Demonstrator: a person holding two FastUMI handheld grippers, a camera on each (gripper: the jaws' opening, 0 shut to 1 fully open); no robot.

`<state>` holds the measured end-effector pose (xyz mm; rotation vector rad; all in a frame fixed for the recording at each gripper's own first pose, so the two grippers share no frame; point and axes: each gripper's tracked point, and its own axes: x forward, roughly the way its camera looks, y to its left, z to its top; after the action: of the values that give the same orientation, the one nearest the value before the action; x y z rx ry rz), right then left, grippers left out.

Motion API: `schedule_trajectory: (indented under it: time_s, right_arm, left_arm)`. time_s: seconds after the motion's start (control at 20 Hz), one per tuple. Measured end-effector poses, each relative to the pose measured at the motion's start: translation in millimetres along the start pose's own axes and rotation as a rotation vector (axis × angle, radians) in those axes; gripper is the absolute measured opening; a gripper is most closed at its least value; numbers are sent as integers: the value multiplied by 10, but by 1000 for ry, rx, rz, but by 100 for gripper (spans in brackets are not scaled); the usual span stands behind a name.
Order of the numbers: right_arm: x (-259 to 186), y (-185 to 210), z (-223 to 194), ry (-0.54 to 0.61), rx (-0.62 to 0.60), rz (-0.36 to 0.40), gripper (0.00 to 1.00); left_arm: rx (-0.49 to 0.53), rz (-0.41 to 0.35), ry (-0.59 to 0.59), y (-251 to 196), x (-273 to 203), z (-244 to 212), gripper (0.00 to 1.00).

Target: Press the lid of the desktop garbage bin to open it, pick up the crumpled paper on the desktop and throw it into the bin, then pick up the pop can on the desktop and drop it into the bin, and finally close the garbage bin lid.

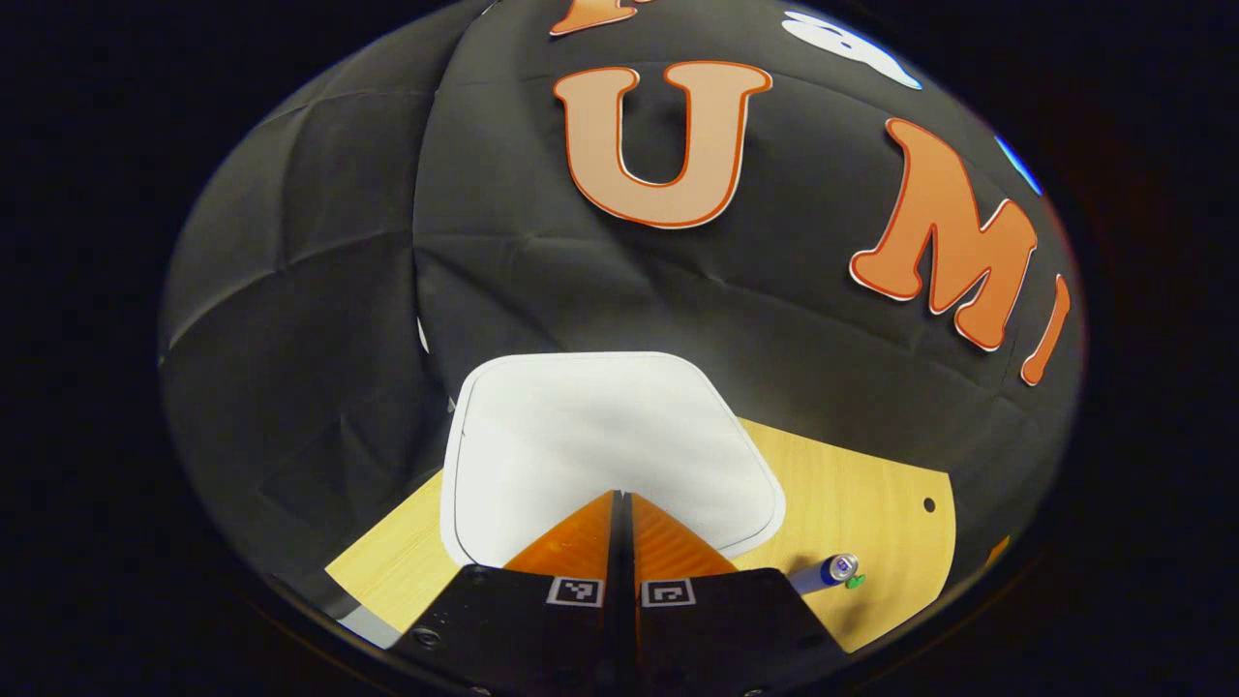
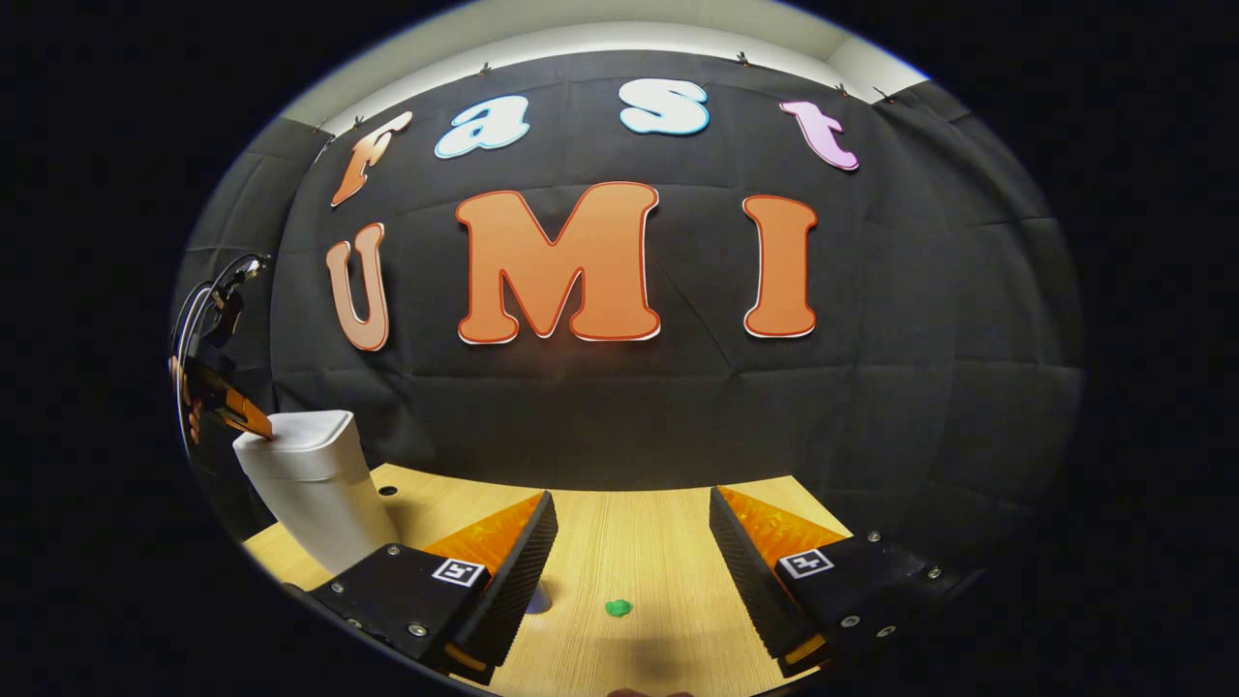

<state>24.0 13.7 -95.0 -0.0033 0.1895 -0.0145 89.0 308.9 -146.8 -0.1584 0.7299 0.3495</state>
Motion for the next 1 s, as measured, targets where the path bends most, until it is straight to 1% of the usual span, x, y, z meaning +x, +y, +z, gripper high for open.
schedule_trajectory:
  time_s: [0.15, 0.2, 0.25, 0.35, 0.45, 0.55, 0.65, 0.7, 0.75, 0.8, 0.85, 0.9, 0.95, 1.0]
  right_arm:
    - [38, 32, -11, 6, 5, 11, 94]
    - [44, 40, -36, 13, 6, 15, 94]
    - [54, 37, -53, 17, 2, 16, 94]
    - [68, 45, -69, 24, -6, 16, 94]
    - [69, 60, -90, 29, -12, 22, 94]
    - [75, 81, -102, 32, -21, 27, 94]
    - [79, 103, -130, 38, -25, 32, 94]
    - [98, 107, -155, 46, -27, 34, 94]
    - [121, 118, -209, 63, -32, 39, 94]
    - [115, 121, -278, 80, -35, 43, 94]
    - [109, 119, -324, 88, -35, 46, 94]
    - [116, 125, -352, 94, -36, 48, 94]
    - [123, 129, -369, 93, -39, 52, 94]
    - [139, 134, -381, 92, -43, 52, 94]
  left_arm:
    - [31, 2, -4, -34, -64, 10, 0]
    - [43, -15, -30, -74, -99, 44, 2]
    - [58, -25, -75, -103, -158, 115, 0]
    - [94, -5, -184, -102, -298, 352, 0]
    - [104, -11, -289, -168, -477, 553, 0]
    - [99, 2, -400, -153, -649, 765, 0]
    - [96, 12, -452, -146, -815, 810, 0]
    - [95, 0, -471, -195, -874, 822, 1]
    - [98, -28, -483, -283, -905, 785, 3]
    - [109, -63, -495, -375, -965, 755, 12]
    - [124, -92, -516, -472, -1036, 727, 17]
    - [141, -111, -535, -548, -1119, 716, 24]
    - [160, -125, -554, -620, -1203, 698, 27]
    - [176, -142, -575, -699, -1272, 685, 36]
